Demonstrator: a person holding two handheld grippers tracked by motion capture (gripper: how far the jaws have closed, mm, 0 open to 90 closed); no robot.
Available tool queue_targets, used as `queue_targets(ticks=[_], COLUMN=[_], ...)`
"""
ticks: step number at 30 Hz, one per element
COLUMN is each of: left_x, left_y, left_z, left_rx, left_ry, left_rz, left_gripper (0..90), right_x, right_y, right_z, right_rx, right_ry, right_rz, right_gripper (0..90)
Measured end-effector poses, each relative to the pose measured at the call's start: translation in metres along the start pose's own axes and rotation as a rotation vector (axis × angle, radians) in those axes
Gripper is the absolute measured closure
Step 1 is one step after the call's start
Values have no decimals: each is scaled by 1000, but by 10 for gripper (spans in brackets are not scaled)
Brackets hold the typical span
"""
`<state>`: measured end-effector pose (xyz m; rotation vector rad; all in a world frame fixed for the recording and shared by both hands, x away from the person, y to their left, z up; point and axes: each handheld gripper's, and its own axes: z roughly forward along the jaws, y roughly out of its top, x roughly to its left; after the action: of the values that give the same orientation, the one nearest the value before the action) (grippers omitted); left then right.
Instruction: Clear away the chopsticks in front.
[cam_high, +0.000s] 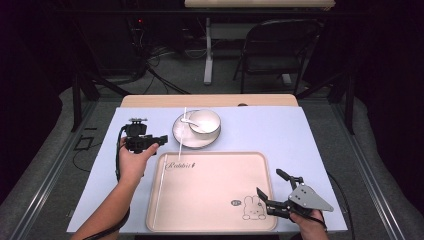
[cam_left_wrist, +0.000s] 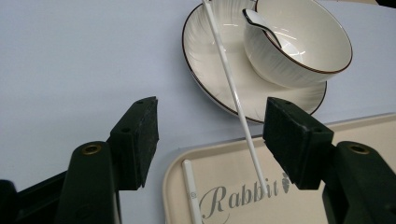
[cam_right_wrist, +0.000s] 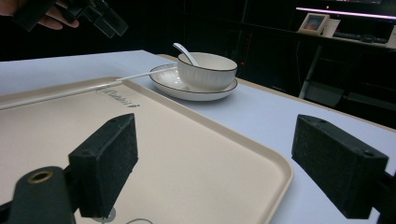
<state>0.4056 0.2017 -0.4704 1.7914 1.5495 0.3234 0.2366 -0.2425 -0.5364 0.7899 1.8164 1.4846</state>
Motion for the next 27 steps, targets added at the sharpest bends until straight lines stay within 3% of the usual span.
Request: queue_targets(ticks=[21,27], left_x=[5,4], left_y=[23,30], left_z=[7,7], left_rx=[29,25], left_ry=[13,23], left_rz=[-41,-36], left_gripper=[362,362], right_x=[0,0], right_y=[0,0], right_z=[0,0], right_rx=[1,1], right_ry=[0,1], right_rz=[0,0], right_gripper=[140,139])
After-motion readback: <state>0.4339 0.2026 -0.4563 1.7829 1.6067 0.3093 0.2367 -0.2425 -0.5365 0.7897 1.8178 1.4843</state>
